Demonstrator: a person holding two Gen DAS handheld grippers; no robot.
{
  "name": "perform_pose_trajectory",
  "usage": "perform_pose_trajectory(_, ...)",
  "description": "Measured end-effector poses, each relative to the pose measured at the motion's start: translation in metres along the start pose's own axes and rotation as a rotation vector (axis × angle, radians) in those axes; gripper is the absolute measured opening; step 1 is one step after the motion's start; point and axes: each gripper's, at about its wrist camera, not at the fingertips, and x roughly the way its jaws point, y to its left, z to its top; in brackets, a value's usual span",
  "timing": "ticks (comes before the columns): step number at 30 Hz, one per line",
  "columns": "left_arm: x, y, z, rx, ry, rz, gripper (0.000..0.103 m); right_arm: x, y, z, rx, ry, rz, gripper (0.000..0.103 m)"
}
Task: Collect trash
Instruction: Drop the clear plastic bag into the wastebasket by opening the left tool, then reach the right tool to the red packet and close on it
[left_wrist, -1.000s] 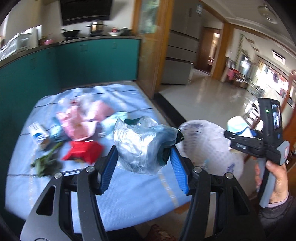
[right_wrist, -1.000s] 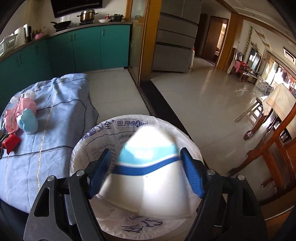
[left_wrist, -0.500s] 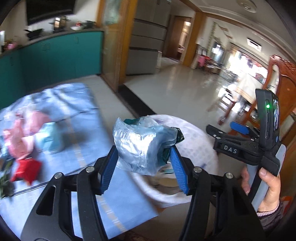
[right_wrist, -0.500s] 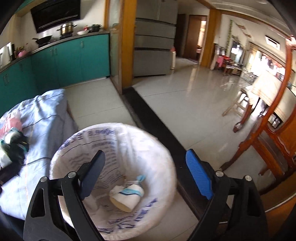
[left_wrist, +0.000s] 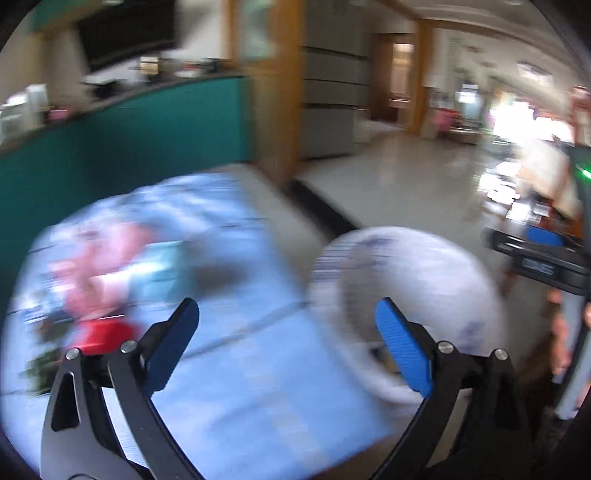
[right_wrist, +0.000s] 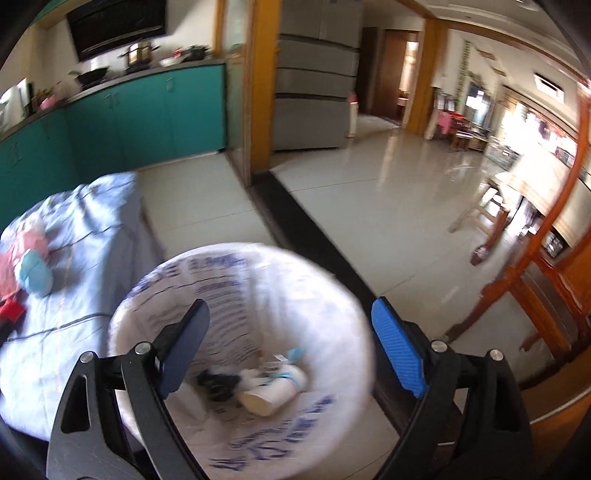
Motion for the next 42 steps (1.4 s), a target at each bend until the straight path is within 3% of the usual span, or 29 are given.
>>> perform_pose_trajectory(3, -0.013, 0.059, -0.007, -0.066, 0.013, 0.225, 0.098, 0.005, 0.041, -0.002, -0.063, 0.024, 0.071, 0.088)
perform_pose_trajectory(6, -0.031, 0.118, -0.019, -0.168, 0.036, 0.386, 0.098, 0.005, 0.086, -0.002, -0.129, 0.035, 0.154, 0.088)
perform_pose_trajectory(12, -0.059, 0.193, -0.051, -0.302, 0.055, 0.510, 0.098, -0.009, 0.198, -0.011, -0.315, 0.053, 0.364, 0.088)
perform_pose_trajectory(19, -0.067, 0.238, -0.087, -0.393, 0.064, 0.512, 0.098, -0.022, 0.317, -0.023, -0.501, 0.019, 0.445, 0.088)
perform_pose_trajectory(25, -0.063, 0.254, -0.106, -0.421, 0.067, 0.466, 0.098, -0.009, 0.379, -0.033, -0.564, 0.060, 0.440, 0.088)
perform_pose_trajectory(33, -0.066, 0.273, -0.120, -0.480, 0.059, 0.433, 0.098, 0.006, 0.400, -0.048, -0.576, 0.178, 0.489, 0.087)
perform_pose_trajectory(37, -0.068, 0.277, -0.123, -0.498, 0.048, 0.422, 0.098, 0.000, 0.399, -0.051, -0.559, 0.211, 0.539, 0.064)
perform_pose_trajectory(42, -0.070, 0.281, -0.125, -0.514, 0.050, 0.431, 0.098, -0.012, 0.401, -0.061, -0.597, 0.219, 0.563, 0.063)
